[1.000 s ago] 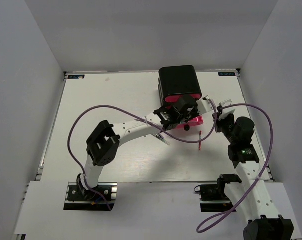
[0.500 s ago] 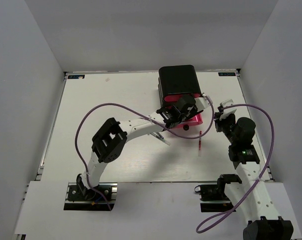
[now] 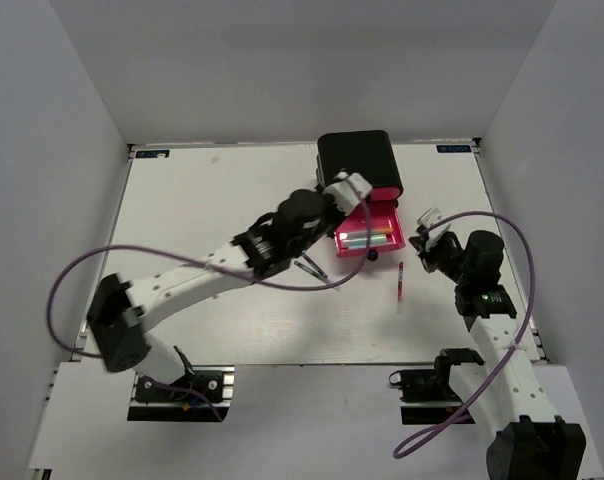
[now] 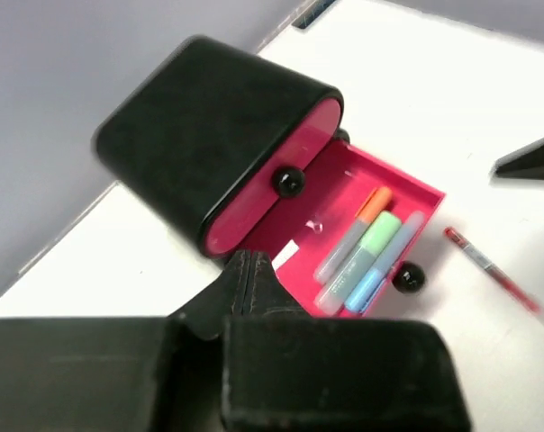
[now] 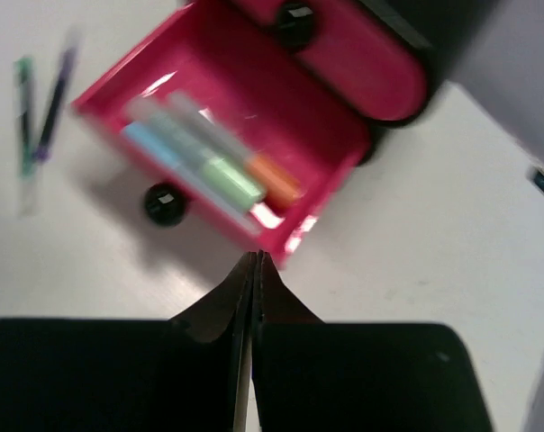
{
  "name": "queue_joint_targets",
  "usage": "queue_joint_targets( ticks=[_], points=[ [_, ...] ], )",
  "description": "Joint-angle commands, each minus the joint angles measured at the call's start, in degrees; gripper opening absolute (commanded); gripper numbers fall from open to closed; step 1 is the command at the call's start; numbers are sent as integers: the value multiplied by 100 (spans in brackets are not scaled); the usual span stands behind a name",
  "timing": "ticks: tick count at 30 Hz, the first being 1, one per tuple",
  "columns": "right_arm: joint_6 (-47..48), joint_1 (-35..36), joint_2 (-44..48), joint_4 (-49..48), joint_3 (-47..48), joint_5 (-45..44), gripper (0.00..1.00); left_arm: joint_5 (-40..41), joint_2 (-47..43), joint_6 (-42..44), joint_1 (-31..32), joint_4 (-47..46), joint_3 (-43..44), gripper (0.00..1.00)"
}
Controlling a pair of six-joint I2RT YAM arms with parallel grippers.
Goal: Sort the stationery into containers
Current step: Close the drawer
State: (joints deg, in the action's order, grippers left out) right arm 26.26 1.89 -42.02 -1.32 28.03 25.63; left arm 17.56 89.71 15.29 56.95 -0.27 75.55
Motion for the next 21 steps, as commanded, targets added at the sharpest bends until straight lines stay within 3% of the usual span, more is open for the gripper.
queue_joint_targets(
  ticks=[1, 2, 4, 5, 6, 7, 9, 10, 13, 17, 21],
  points=[
    [2115, 39, -410, 1096, 9, 2106, 0, -7, -1436, -640, -8, 19, -1011, 0],
    [3042, 57, -517, 1699, 131, 2548, 0, 80, -1778, -763, -8, 123, -1277, 0],
    [3846, 83, -1086, 2310, 229, 2745, 0, 194, -2742, -1174, -8, 273, -2094, 0],
    [4208, 144, -1454, 2503, 412, 2668, 0, 265, -3053, -1404, -8, 395, -2610, 14],
    [4386, 154, -1458, 2688, 501, 2615, 0, 265, -3326, -1406, -8, 457, -2868, 14],
    [4675, 189, -2024, 2742, 597, 2423, 0, 448, -3590, -1571, -8, 536, -3088, 38],
    [4792, 259, -2518, 2830, 967, 2324, 0, 651, -4249, -1704, -8, 729, -3649, 60],
    [4792, 311, -2757, 2839, 1054, 2185, 0, 852, -4452, -1792, -8, 730, -3809, 77],
    [4416, 417, -3083, 2445, 1310, 1878, 0, 1021, -4971, -1941, -8, 975, -4039, 96],
    [3896, 540, -3374, 1540, 1485, 1375, 0, 1241, -5104, -1872, -8, 1135, -3969, 97],
    [3658, 698, -3848, 1284, 1784, 1111, 0, 1381, -5104, -1819, -8, 1354, -3916, 99]
  ],
)
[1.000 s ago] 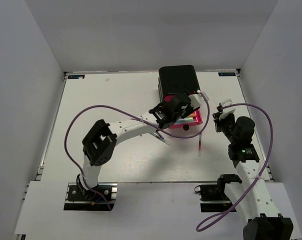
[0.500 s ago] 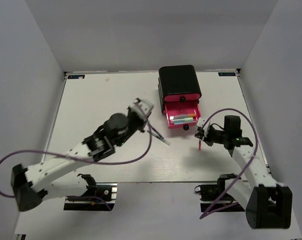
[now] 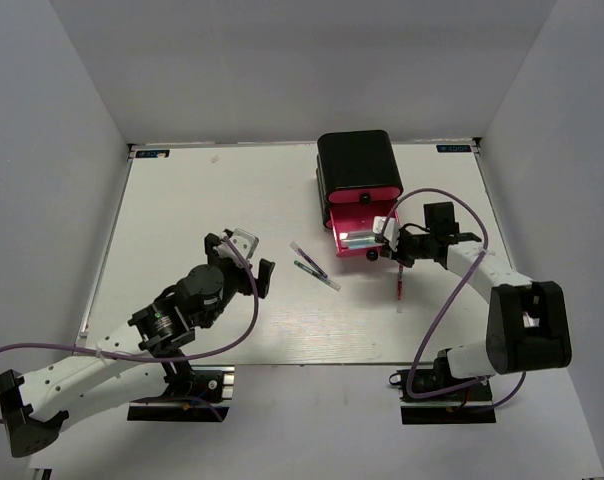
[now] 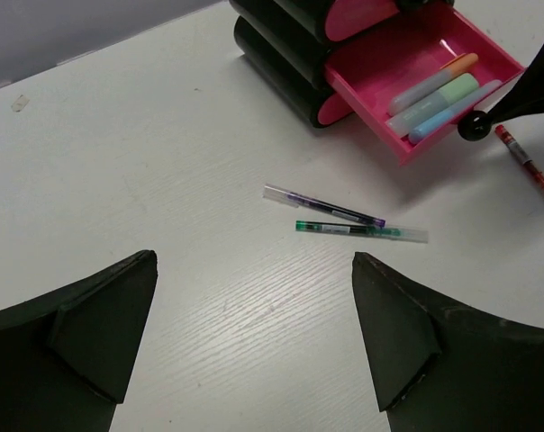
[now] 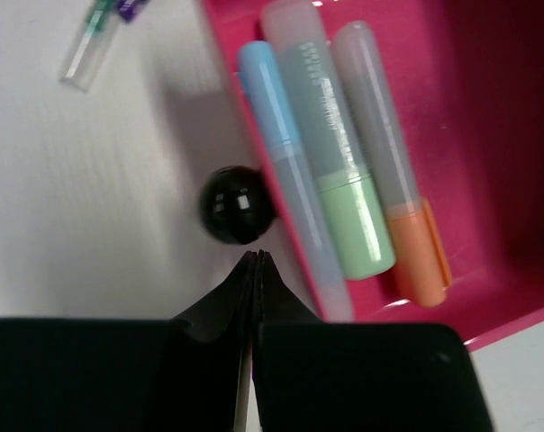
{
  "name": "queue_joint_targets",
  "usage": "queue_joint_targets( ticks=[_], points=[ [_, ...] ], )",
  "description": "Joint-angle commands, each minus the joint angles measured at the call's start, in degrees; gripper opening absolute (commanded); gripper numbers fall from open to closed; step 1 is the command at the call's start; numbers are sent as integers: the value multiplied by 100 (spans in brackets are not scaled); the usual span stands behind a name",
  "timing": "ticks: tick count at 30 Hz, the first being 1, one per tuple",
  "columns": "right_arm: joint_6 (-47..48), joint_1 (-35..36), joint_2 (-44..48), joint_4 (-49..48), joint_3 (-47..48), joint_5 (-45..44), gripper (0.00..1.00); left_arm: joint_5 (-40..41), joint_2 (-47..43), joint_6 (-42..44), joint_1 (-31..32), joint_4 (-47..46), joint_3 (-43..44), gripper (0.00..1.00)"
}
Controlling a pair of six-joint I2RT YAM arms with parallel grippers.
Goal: Sort the stationery into containers
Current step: Close the drawer
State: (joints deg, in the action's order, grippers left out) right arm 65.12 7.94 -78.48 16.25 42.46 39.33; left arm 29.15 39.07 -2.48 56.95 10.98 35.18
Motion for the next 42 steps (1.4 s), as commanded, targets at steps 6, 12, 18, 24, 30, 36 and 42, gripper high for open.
queue_joint_targets(
  ticks=[6, 12, 18, 24, 30, 36, 42],
  points=[
    [-614, 234, -467, -1079, 430, -435, 0, 162, -215, -156, -8, 396, 69, 99],
    [-966, 260, -352, -1528, 544, -426, 0, 109, -163, -156, -8, 396, 68, 100],
    [-1264, 278, -896, -1555, 1149, -558, 0, 109, -49, -156, -8, 396, 68, 100],
    [-1528, 322, -1450, -1913, 1678, -690, 0, -49, -49, -156, -8, 291, 15, 100],
    [-1792, 357, -1478, -2414, 1582, -857, 0, -102, 13, -103, -8, 290, 15, 100],
    [-2012, 374, -942, -2829, 756, -734, 0, -102, 13, -103, -8, 290, 15, 100],
    [-2056, 348, -493, -3311, 176, -1137, 0, -102, 13, -103, -8, 290, 15, 100]
  ],
)
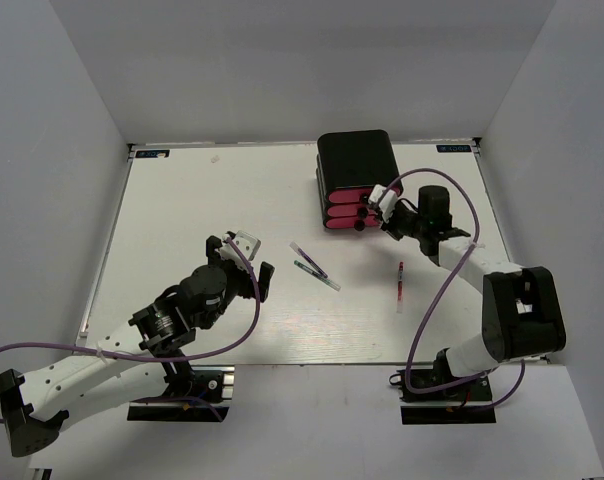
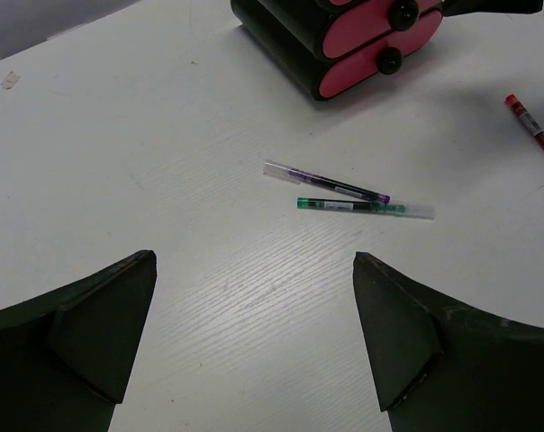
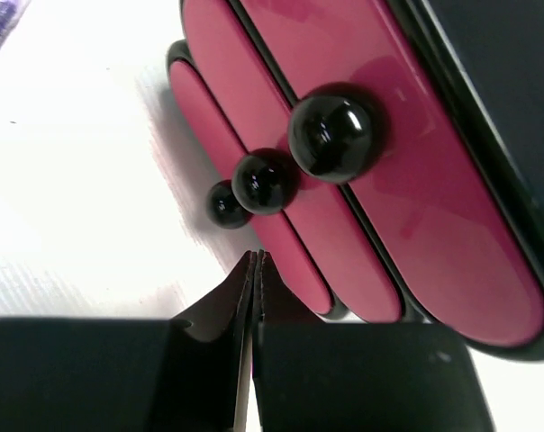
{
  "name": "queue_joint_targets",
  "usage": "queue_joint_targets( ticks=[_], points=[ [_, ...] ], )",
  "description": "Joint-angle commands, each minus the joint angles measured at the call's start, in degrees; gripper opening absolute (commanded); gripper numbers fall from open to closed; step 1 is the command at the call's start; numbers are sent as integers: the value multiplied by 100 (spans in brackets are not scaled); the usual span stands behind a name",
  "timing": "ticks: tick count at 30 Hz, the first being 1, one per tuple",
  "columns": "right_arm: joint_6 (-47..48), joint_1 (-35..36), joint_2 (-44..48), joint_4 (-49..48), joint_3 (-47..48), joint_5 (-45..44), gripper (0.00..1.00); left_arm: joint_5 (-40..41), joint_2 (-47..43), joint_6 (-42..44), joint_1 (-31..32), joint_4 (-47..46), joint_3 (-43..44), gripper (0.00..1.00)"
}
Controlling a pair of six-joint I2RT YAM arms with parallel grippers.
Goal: Sort the stationery into containers
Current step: Close the drawer, then open the drawer
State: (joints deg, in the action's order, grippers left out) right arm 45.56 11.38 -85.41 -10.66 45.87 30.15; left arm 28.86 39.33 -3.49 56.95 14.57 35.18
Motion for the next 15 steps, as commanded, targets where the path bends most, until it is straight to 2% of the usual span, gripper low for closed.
queue_joint_targets(
  ticks=[1, 6, 7, 8, 9, 12, 15],
  points=[
    [-109, -12, 182, -735, -209, -255, 0, -74, -13, -3, -8, -68, 15, 100],
    [-205, 22, 235, -191, -243, 193, 0, -74, -65, -3, -8, -68, 15, 100],
    [-249, 57, 244, -270, -323, 210, 4, -74, -66, -3, -8, -68, 15, 100],
    [-502, 66, 252, -288, -376, 176, 15, -74, -66, -3, -8, -68, 15, 100],
    [-635, 93, 235, -314, -499, 114, 39, -74, -66, -3, -8, -68, 15, 100],
    [-1215, 84, 86, -463, -648, -140, 59, -74, -66, -3, -8, -68, 15, 100],
    [-1892, 198, 33, -718, -711, -516, 68, -74, -66, -3, -8, -68, 15, 100]
  ],
)
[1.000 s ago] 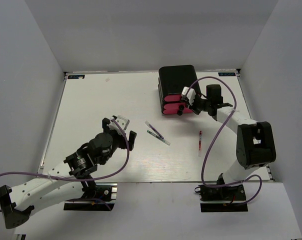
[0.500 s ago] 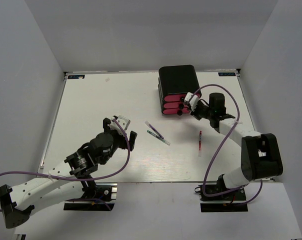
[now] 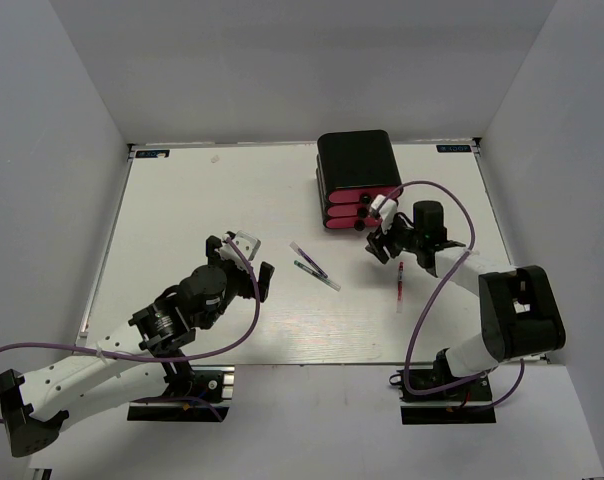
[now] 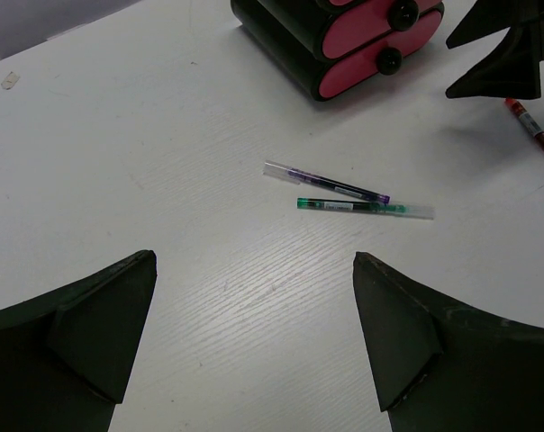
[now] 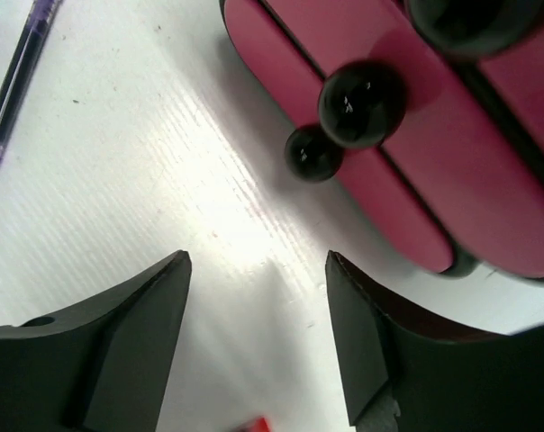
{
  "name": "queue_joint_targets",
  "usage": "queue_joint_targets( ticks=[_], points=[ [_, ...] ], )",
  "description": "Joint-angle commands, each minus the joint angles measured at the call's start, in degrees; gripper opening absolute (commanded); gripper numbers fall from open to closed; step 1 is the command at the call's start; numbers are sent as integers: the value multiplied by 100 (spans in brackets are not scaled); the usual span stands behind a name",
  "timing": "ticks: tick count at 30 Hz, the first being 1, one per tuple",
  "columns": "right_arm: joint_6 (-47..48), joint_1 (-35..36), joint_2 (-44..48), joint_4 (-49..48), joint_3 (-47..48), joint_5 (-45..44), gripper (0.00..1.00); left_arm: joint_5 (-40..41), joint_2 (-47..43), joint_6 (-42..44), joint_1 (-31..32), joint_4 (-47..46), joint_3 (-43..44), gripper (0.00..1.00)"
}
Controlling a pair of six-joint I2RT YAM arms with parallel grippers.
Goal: Sort the stationery into containers
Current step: Open the drawer
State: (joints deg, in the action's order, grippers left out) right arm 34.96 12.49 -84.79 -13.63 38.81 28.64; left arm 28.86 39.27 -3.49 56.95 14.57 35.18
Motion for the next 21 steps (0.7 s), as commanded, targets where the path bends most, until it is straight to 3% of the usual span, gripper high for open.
queue_joint_targets(
  ticks=[1, 5, 8, 11, 16, 21],
  points=[
    [-1129, 104, -28, -456, -5, -394, 69, -74, 1, -3, -8, -68, 15, 100],
    [-1851, 183, -168, -703, 214, -754, 71, -74, 2, -3, -8, -68, 15, 100],
    [-2929, 245, -545, -546, 549, -983, 69, -74, 2, -3, -8, -68, -37, 100],
    [-3424, 245, -687, -517, 672, -923, 64, -74, 2, -3, -8, -68, -37, 100],
    [-5047, 245, -661, -1448, 295, -694, 62, -74, 55, -3, -8, -68, -37, 100],
    [-5763, 219, -766, -2397, -224, -808, 61, -74, 55, -3, -8, -68, -37, 100]
  ],
)
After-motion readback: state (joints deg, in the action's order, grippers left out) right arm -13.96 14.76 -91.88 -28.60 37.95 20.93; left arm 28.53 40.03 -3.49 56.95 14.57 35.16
